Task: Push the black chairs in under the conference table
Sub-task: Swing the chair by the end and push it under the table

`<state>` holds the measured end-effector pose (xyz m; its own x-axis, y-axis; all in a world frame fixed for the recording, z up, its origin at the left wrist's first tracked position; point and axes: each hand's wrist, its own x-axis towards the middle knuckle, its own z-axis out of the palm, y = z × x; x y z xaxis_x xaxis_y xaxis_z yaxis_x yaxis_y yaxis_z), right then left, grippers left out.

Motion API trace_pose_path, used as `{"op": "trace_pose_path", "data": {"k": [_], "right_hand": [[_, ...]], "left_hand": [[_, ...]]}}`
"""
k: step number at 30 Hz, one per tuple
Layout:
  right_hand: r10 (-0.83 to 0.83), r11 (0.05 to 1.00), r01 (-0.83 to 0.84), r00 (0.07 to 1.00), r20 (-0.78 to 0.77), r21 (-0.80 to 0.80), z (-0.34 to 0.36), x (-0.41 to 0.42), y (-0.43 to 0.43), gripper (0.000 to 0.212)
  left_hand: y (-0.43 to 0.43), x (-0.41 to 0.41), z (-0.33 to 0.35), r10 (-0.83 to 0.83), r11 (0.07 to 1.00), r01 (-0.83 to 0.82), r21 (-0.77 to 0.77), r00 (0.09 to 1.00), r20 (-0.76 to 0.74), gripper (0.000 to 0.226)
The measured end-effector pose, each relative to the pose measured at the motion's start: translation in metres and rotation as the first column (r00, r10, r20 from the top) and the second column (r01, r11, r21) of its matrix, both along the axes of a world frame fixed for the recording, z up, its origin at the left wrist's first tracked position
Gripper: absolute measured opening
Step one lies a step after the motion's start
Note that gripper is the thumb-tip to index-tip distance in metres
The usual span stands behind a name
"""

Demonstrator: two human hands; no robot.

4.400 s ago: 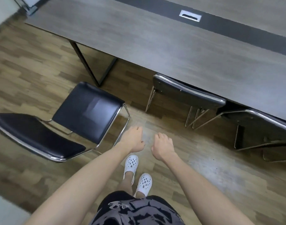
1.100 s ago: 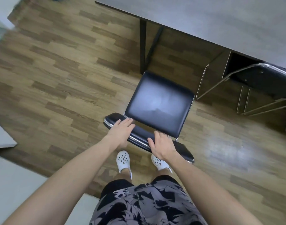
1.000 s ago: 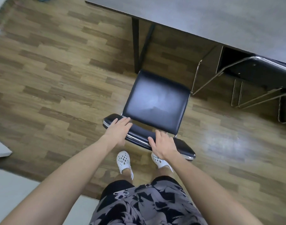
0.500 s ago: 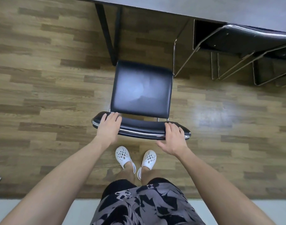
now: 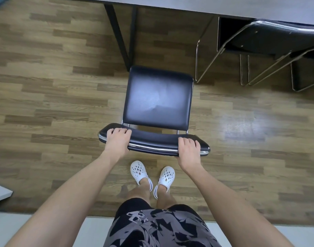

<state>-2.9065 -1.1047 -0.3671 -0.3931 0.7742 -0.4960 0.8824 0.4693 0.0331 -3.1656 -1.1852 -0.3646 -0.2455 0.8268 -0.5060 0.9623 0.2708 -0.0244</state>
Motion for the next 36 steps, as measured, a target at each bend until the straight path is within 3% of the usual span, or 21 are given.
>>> {"op": "trace_pose_path", "data": {"k": [4, 19, 36], "right_hand": [[0.002, 1.000, -0.002, 1.000, -0.020, -0.023, 0.004, -0.001, 0.003, 0.047], [0.077, 0.995, -0.077, 0.997, 0.005, -0.061, 0.012, -0.004, 0.014, 0.051], [0.047, 0.998, -0.045, 0.997, 0.055, -0.039, 0.006, -0.024, 0.041, 0.050]], "left_hand": [[0.004, 0.000, 0.003, -0.005, 1.000, 0.005, -0.017, 1.000, -0.002, 0.051], [0.012, 0.000, 0.010, -0.007, 0.997, 0.006, -0.072, 1.000, -0.014, 0.052], [0.046, -0.021, 0.012, -0.031, 0.997, 0.030, -0.070, 0.999, -0.013, 0.050]]}}
